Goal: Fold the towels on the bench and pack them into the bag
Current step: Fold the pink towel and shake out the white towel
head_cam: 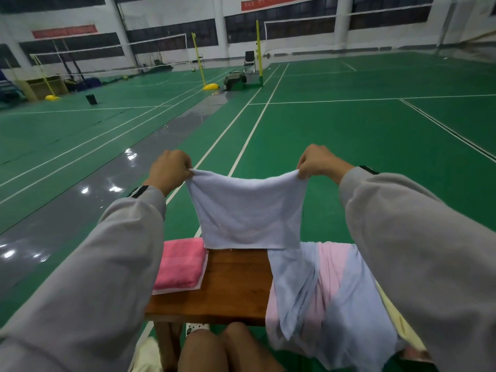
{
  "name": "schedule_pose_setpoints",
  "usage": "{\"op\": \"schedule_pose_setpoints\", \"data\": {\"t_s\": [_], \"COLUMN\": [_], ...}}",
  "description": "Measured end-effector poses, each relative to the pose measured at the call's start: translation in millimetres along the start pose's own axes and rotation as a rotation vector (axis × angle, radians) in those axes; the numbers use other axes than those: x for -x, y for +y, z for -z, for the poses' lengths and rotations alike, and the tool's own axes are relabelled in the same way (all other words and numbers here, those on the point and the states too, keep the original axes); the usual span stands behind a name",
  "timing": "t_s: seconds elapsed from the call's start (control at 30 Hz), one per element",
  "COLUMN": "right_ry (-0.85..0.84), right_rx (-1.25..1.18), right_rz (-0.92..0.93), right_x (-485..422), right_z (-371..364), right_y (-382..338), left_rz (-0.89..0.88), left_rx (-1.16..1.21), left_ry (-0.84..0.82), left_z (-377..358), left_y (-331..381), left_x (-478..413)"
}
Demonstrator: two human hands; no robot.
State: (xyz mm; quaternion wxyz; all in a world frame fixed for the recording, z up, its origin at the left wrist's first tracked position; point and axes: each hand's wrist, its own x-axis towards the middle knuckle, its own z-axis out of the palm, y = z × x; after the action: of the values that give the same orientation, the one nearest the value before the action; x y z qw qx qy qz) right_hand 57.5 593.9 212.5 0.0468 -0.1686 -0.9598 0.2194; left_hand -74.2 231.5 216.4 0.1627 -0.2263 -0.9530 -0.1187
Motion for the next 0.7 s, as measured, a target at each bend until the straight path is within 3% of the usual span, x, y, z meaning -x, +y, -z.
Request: {"op": "schedule_pose_setpoints", "data": {"t_s": [0.13,0.3,0.53,0.7], "right_ry": [-0.026,0.173,0.301,0.284], "right_rx": [0.189,0.504,0.528,0.491], "right_rz": [0.028,0.148,0.242,0.119], "right_x": [8,14,5,2], "right_z": [-12,-12,-1,2], "right_y": [-3,-11,-17,-25], "left_rz": [0.023,-0.049,-0.03,0.016], "left_rx": [-0.006,-0.016,-0.109,-0.103], "left_ry": [0.043,0.153,0.138,0.15], "left_z": [-5,-4,3,3], "left_y": [5,10,-4,0], "left_x": [6,9,-4,1]}}
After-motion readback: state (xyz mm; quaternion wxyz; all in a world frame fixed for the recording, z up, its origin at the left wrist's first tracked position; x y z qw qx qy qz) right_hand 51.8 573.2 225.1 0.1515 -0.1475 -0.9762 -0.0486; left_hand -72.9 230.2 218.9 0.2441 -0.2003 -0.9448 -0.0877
